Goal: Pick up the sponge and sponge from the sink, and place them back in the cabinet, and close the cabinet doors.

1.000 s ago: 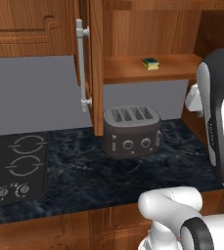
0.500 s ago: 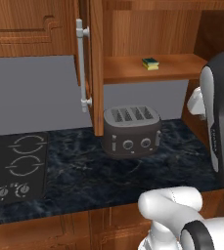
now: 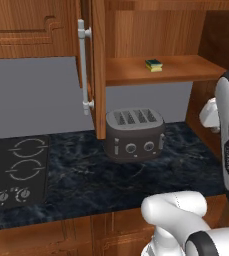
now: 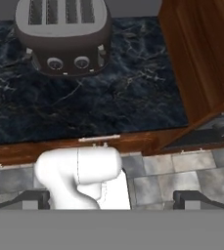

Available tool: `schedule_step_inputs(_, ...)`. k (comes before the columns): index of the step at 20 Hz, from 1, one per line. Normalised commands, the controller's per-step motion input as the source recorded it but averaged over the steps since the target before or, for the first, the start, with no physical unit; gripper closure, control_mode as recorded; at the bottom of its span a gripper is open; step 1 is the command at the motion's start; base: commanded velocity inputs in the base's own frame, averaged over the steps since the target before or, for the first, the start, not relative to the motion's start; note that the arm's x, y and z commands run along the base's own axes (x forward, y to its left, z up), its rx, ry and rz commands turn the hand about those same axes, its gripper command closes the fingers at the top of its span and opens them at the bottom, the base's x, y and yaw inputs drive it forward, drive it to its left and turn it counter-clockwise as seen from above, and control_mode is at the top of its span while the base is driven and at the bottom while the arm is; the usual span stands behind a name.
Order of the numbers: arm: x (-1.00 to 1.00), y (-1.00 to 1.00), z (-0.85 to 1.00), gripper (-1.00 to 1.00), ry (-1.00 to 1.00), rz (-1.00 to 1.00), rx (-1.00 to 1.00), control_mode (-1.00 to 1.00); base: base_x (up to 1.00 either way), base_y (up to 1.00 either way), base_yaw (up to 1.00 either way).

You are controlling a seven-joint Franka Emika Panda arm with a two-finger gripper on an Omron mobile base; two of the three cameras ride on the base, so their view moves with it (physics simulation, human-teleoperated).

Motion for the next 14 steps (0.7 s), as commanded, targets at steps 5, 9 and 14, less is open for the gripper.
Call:
schedule_step_inputs(5, -0.55, 0.0, -0.05, -1.0, -0.01, 0.0, 0.0, -1.0, 0.0, 0.0, 0.0)
schedule_step_inputs(9, -0.06, 0.0, 0.0, -1.0, 0.0, 0.0, 0.0, -1.0, 0.0, 0.0, 0.0)
schedule_step_inputs(14, 0.0, 0.0, 0.0, -1.0, 0.0, 0.0, 0.0, 1.0, -0.08, -0.4, 0.01)
